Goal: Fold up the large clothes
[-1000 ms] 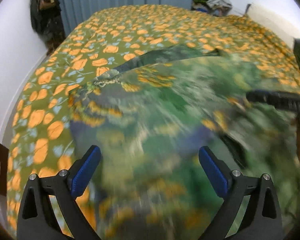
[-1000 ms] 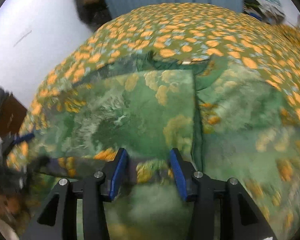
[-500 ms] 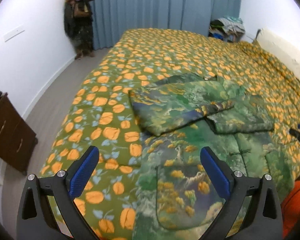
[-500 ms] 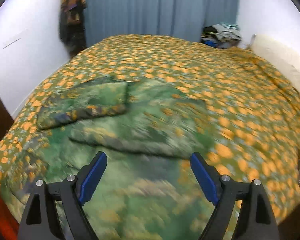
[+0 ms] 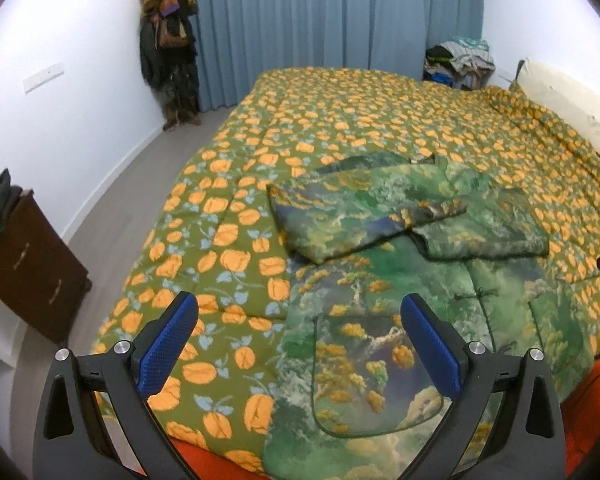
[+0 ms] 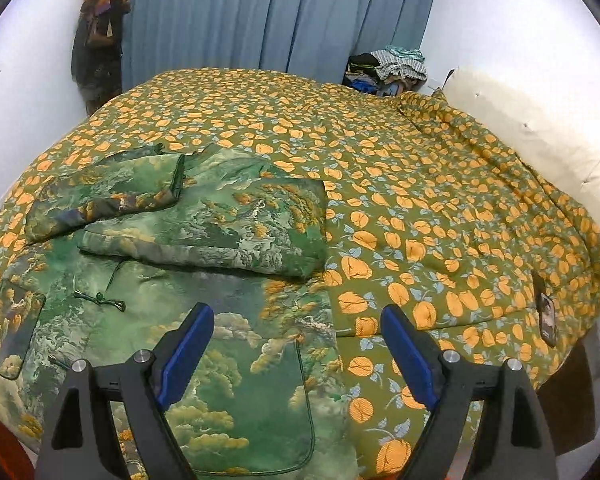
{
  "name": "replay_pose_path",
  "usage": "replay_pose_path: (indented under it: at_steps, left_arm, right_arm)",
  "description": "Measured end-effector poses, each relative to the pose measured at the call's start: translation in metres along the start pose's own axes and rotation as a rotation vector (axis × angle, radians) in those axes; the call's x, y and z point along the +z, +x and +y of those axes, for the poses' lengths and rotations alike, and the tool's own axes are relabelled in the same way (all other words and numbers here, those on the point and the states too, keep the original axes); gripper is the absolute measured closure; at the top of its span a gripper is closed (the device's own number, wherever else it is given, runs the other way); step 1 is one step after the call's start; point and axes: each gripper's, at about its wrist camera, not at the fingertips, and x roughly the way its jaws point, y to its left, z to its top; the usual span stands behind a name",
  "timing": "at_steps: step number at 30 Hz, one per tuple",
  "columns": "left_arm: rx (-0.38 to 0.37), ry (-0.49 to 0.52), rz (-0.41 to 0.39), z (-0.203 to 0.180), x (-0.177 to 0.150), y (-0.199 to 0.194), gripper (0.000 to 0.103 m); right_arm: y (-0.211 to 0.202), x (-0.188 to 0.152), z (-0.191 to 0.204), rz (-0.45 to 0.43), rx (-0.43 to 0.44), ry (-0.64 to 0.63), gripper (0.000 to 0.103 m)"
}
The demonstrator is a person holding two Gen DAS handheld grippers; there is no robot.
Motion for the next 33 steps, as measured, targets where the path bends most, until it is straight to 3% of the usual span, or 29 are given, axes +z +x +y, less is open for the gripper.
replay_pose_path:
  at_steps: [7,14,19,23,29,33]
  left_arm:
    - [-0.009,-0.036,0.087,-0.001,-0.03,0.026,0.002]
    - [0.006,-0.003,0.172,0.015,-0.054,0.044,0.002]
    - [-0.099,-0.034,0.256,0.034,-0.071,0.061,0.002]
    - [-0.195,-0.064,0.341,0.04,-0.091,0.078,0.002]
    - [-0.184,-0.072,0.394,0.038,-0.111,0.094,0.002]
    - [-0.229,-0.072,0.423,0.037,-0.116,0.096,0.001]
  right_arm:
    - [0.005,-0.01,0.003,0.015,0.018,0.008,0.016]
    - [0.014,-0.052,-0.019,0.091,0.123,0.061,0.016]
    - [0.025,-0.089,-0.063,0.196,0.16,0.116,0.016]
    - [0.034,-0.116,-0.087,0.315,0.272,0.131,0.016]
    - [0.058,-0.134,-0.089,0.383,0.319,0.171,0.016]
    - [0.083,-0.139,-0.079,0.441,0.444,0.225,0.016]
